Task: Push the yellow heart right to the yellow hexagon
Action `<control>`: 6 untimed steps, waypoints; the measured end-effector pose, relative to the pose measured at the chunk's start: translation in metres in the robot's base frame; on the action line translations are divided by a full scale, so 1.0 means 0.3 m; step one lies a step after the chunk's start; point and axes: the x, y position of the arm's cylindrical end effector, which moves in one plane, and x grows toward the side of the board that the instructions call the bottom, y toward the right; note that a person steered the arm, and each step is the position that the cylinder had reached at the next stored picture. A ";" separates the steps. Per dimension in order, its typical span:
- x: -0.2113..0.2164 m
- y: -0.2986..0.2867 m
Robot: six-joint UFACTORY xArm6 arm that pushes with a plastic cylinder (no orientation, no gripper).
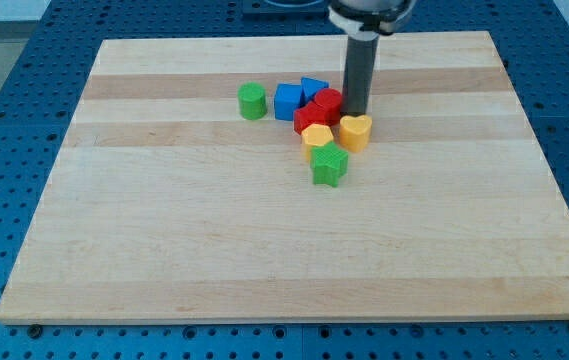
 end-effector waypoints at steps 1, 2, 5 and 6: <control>0.012 -0.026; 0.012 0.022; 0.046 0.258; 0.089 0.077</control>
